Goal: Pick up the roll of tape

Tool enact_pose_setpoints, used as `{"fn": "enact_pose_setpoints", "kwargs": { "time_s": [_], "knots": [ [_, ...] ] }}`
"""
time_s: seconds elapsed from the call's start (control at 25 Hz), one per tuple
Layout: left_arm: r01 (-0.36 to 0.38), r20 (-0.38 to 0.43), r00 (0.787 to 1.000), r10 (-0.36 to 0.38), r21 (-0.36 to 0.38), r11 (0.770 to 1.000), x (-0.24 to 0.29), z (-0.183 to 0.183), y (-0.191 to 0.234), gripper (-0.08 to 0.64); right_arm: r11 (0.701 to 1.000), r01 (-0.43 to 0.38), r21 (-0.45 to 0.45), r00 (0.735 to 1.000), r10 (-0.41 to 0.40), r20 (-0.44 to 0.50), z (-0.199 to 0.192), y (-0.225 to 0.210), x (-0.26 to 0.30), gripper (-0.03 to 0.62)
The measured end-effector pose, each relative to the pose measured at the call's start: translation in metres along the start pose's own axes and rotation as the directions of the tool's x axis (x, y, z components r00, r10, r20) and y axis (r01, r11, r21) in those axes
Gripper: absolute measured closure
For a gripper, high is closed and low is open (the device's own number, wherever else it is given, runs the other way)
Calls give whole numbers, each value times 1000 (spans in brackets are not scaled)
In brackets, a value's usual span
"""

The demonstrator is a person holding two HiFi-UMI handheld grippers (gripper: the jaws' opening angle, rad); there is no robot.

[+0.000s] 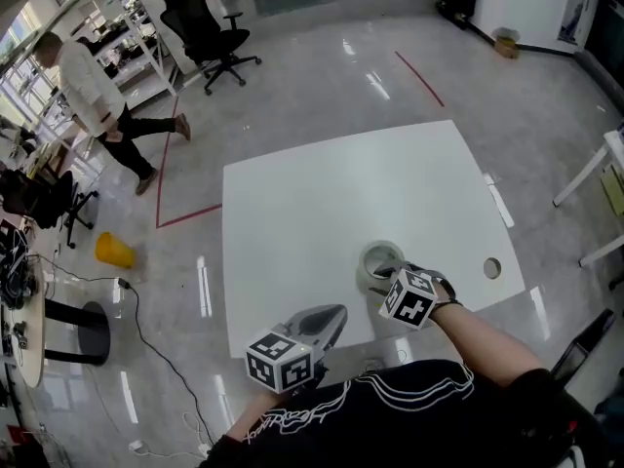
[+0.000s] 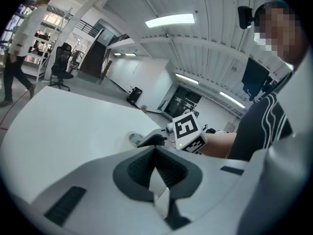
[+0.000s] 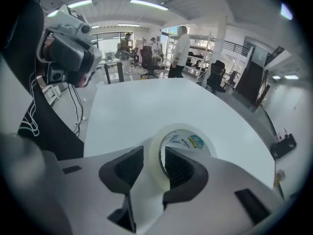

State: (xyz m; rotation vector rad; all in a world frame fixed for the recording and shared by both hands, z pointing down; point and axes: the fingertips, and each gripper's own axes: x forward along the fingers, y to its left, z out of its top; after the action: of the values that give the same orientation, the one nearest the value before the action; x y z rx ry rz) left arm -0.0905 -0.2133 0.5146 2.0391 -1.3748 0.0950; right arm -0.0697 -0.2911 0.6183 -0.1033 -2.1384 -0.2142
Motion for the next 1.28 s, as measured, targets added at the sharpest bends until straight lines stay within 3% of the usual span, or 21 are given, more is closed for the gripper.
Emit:
{"fn": "enact_pose_setpoints", "kwargs": {
  "time_s": [0.16, 0.44, 0.76, 1.0, 1.12, 1.28],
  "knots": [
    [-14, 7, 1000, 14, -17, 1000, 1, -2, 3, 557, 996, -9, -89, 997, 2, -81, -7, 2, 7, 479],
    [-14, 11, 1000, 15, -23, 1000, 7, -4, 11, 557, 990, -59, -125, 992, 44, -120, -4, 0, 17, 498],
    [-23, 38, 999, 23, 4, 1000, 6, 18, 3, 557, 996, -62, -61, 995, 57, -77, -2, -12, 8, 505],
    [-30, 53, 998, 29, 11, 999, -1, 22, 3, 557, 986, -45, 160, 992, 25, 127, 16, -24, -15, 505],
    [-28, 54, 998, 27, 11, 1000, 0, 26, 4, 557, 971, -57, 232, 962, -9, 273, 32, -33, -43, 505],
    [-18, 72, 997, 16, 21, 1000, -2, 36, 4, 557, 948, -108, 299, 900, -34, 435, 52, -36, -81, 505]
  ]
}}
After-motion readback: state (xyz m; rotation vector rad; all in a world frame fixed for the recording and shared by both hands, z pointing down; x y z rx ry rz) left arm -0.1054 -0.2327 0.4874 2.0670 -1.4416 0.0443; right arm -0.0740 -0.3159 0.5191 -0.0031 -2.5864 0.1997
